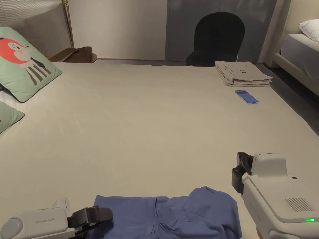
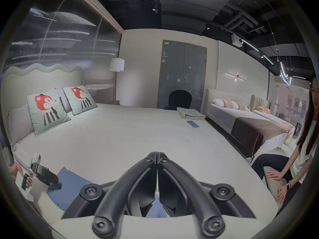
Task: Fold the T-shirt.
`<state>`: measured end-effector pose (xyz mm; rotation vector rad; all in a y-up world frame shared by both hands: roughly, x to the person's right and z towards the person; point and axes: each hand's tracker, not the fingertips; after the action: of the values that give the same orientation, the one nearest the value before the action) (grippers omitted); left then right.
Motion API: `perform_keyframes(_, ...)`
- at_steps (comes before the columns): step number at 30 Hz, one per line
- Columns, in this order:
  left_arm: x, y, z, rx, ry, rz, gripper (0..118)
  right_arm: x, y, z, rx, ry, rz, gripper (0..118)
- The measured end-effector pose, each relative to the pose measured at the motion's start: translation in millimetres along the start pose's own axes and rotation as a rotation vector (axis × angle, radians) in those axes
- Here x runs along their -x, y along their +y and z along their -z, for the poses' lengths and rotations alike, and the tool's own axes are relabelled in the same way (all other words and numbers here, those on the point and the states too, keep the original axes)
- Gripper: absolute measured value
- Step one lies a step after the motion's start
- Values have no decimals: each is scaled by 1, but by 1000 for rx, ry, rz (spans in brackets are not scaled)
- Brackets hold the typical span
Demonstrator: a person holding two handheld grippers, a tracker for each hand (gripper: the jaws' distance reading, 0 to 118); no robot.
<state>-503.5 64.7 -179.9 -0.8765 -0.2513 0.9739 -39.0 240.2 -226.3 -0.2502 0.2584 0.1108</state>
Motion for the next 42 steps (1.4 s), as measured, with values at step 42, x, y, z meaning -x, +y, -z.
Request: perform_keyframes(42,-219,-65,81,153,461,746,15,-25,2,-21,-43,-4,62,0)
